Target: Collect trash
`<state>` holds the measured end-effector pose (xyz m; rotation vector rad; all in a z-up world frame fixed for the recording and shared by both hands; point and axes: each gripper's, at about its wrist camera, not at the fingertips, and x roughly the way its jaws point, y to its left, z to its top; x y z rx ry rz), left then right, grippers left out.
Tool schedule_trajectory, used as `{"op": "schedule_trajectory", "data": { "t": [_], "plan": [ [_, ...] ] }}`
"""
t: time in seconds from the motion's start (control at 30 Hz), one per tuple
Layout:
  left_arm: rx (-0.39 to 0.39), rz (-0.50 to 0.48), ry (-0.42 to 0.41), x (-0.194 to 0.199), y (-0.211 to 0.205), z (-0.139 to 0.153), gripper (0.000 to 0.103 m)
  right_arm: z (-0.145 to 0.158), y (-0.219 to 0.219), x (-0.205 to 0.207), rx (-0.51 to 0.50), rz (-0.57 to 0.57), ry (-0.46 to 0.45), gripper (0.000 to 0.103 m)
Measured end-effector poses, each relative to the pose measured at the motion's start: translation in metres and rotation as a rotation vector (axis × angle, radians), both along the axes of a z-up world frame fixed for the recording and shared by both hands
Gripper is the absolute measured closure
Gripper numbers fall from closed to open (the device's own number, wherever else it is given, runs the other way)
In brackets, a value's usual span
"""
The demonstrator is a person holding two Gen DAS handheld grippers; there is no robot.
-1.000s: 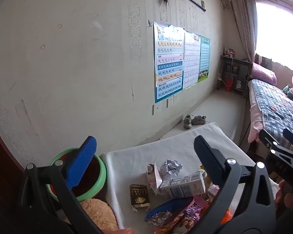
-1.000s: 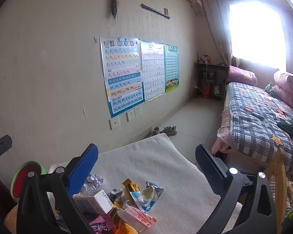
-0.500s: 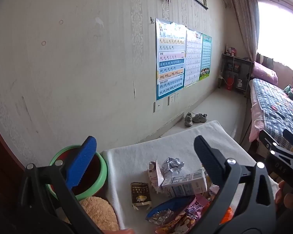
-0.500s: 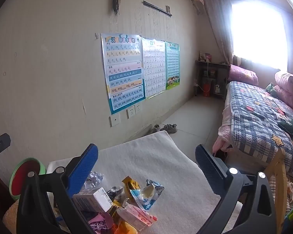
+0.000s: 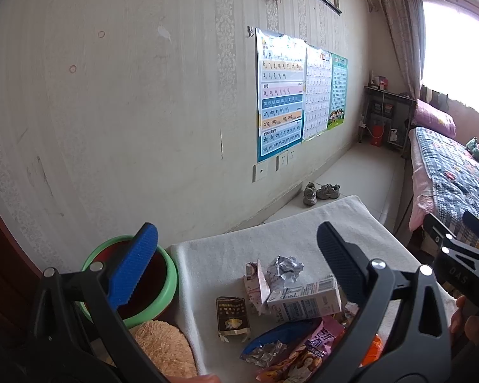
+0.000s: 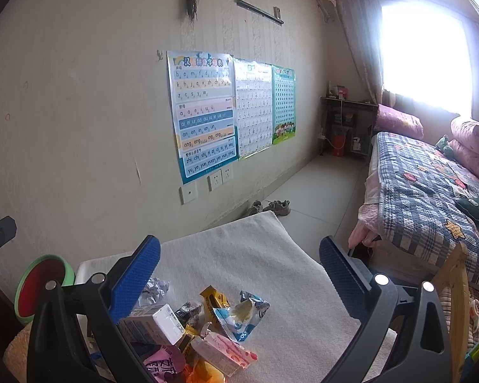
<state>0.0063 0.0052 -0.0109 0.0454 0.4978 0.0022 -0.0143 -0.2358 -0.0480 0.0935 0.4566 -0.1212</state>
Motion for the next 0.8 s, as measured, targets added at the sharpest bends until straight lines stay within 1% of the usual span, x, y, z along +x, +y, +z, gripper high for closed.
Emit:
{"op": "schedule_trajectory", "data": {
  "t": [0.8],
  "plan": [
    [0.001, 0.008, 0.013, -0.0008, 0.0034, -0.0024, 0.005, -0.003, 0.001, 0.0003, -0.008, 0.007, 0.021, 0.007]
  ]
}}
